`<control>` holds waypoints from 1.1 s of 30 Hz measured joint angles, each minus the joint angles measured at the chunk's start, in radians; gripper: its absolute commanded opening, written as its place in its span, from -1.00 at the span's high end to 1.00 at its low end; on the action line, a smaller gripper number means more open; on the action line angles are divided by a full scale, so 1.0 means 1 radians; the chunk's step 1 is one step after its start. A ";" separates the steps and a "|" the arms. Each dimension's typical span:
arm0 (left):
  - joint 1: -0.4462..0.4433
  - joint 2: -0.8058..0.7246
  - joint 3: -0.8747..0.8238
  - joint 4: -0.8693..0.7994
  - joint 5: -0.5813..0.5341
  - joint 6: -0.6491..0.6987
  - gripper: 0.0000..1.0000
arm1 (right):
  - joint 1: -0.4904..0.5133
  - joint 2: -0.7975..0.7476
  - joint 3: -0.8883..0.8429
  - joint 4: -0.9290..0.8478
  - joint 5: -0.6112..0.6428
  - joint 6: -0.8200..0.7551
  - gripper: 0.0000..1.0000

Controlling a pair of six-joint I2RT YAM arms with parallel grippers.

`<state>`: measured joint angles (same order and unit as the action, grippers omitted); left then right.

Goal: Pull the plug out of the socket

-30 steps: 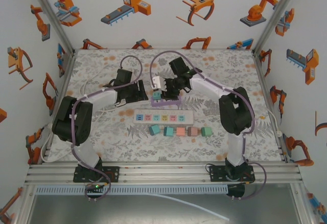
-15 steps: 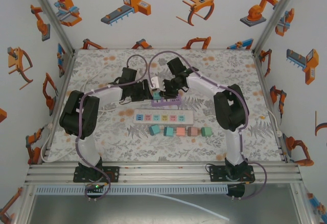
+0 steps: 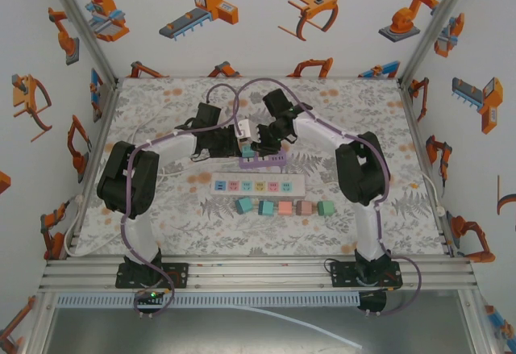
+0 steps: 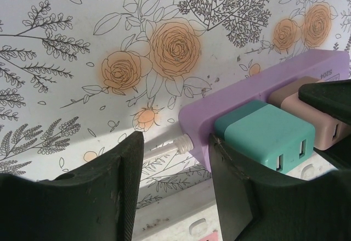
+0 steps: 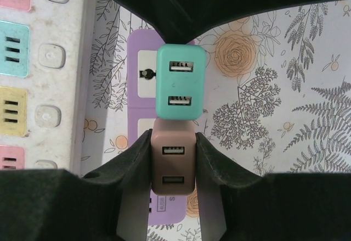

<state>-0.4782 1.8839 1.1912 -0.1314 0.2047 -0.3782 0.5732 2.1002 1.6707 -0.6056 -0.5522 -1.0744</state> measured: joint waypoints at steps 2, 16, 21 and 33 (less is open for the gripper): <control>0.000 0.000 0.000 0.000 0.000 0.003 0.00 | -0.001 0.005 0.011 -0.011 -0.004 0.002 0.60; 0.000 0.003 0.000 0.004 0.000 0.009 0.00 | -0.028 0.011 0.053 -0.042 -0.061 0.053 0.69; 0.000 0.003 0.000 0.004 0.001 0.009 -0.01 | -0.028 0.009 0.053 -0.042 -0.061 0.055 0.69; -0.002 0.003 0.027 -0.053 0.001 0.023 -0.07 | -0.034 -0.217 -0.102 0.043 -0.061 0.170 0.73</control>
<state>-0.4805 1.8866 1.2182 -0.1848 0.2054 -0.3550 0.5388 1.8835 1.5688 -0.5625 -0.6132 -0.9043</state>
